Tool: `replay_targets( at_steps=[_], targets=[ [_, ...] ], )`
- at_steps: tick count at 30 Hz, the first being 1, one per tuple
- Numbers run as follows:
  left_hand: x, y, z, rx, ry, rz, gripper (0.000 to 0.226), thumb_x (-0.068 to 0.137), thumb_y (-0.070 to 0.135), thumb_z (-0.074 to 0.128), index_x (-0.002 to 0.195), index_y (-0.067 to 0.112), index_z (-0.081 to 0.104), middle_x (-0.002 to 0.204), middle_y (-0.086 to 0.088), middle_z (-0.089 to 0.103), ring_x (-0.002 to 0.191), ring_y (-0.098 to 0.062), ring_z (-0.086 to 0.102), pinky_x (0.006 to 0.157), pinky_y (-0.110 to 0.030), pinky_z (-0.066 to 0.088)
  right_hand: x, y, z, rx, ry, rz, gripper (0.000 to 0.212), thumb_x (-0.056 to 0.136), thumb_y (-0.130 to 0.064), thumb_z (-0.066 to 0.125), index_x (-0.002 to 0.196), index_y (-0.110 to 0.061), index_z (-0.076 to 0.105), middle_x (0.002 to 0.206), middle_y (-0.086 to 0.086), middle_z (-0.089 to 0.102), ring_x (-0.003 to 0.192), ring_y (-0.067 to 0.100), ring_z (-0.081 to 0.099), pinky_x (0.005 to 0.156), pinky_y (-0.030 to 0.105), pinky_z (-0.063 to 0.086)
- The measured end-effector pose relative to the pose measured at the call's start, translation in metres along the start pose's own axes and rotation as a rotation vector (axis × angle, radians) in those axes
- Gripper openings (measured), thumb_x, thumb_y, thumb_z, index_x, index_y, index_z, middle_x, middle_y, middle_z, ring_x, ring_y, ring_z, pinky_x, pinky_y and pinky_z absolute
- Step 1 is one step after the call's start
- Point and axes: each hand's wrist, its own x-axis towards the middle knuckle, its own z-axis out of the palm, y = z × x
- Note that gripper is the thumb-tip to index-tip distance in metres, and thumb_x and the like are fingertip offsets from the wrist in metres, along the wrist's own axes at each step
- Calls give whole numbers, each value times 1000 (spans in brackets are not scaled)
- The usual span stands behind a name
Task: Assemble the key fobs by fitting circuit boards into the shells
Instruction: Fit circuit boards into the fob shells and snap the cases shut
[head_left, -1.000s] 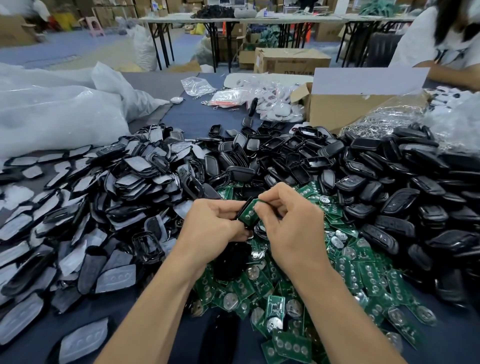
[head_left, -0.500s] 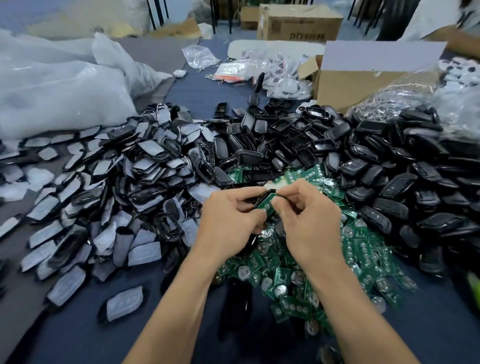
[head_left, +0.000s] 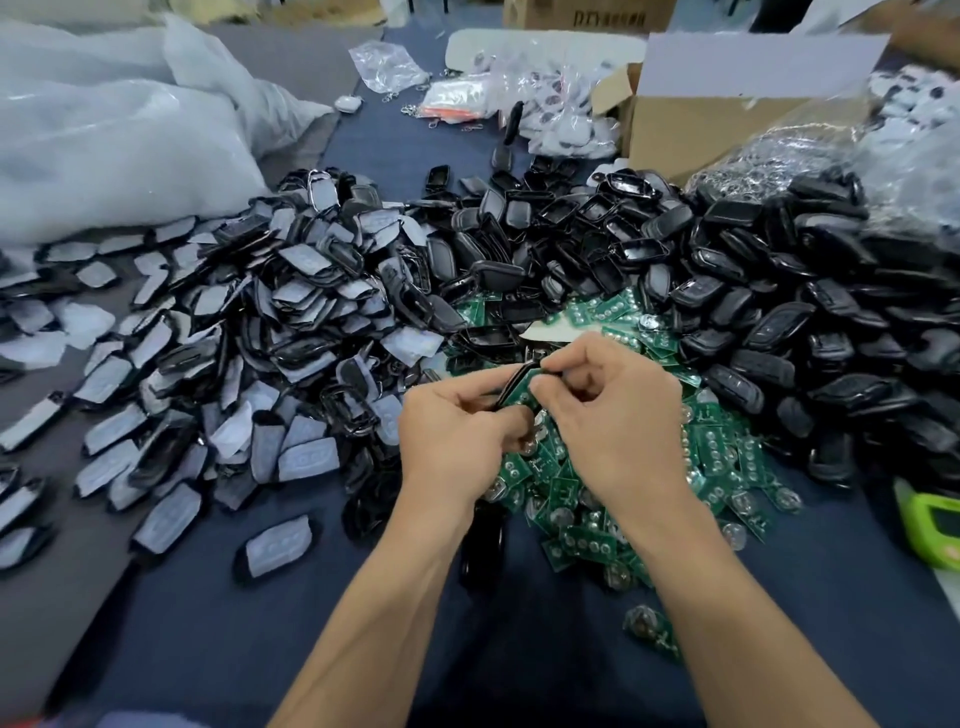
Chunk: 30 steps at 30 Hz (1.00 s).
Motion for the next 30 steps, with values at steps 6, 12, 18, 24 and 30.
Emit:
replay_targets(
  at_steps=[6, 12, 18, 24, 30],
  targets=[
    [0, -4, -2, -59, 50, -46, 44, 70, -13, 80, 100, 19, 85, 95, -12, 81, 61, -22, 74, 60, -28, 59, 2, 2, -3, 41, -44, 139, 46, 80, -32, 83, 121, -45, 65, 75, -21, 69, 72, -3, 64, 65, 10, 45],
    [2, 2, -9, 147, -166, 85, 46, 91, -4, 70, 96, 41, 81, 92, 9, 82, 83, -7, 76, 73, -25, 62, 11, 4, -10, 259, -167, 216, 22, 85, -6, 80, 77, -27, 79, 66, -6, 75, 49, 2, 59, 52, 18, 46],
    [12, 6, -30, 321, -155, 122, 51, 84, -1, 78, 89, 49, 80, 86, 14, 81, 81, -7, 78, 75, -26, 64, 16, -3, -1, 238, -290, 168, 17, 87, -14, 78, 95, -29, 81, 70, -11, 76, 58, 4, 68, 57, 16, 51],
    [24, 12, -73, 10, 243, 56, 38, 82, -13, 77, 97, 21, 78, 80, 2, 81, 71, -15, 78, 62, -21, 60, 22, -22, 43, 49, -274, 69, 18, 93, -17, 70, 103, -29, 79, 86, -22, 75, 79, 0, 71, 75, 11, 55],
    [29, 26, -132, -410, 568, 83, 43, 89, -17, 67, 129, 1, 65, 97, -3, 77, 80, -14, 76, 70, -23, 61, 29, -55, 104, -183, -526, -86, 29, 97, -7, 55, 115, -17, 76, 109, 6, 77, 89, 22, 68, 83, 36, 60]
  ],
)
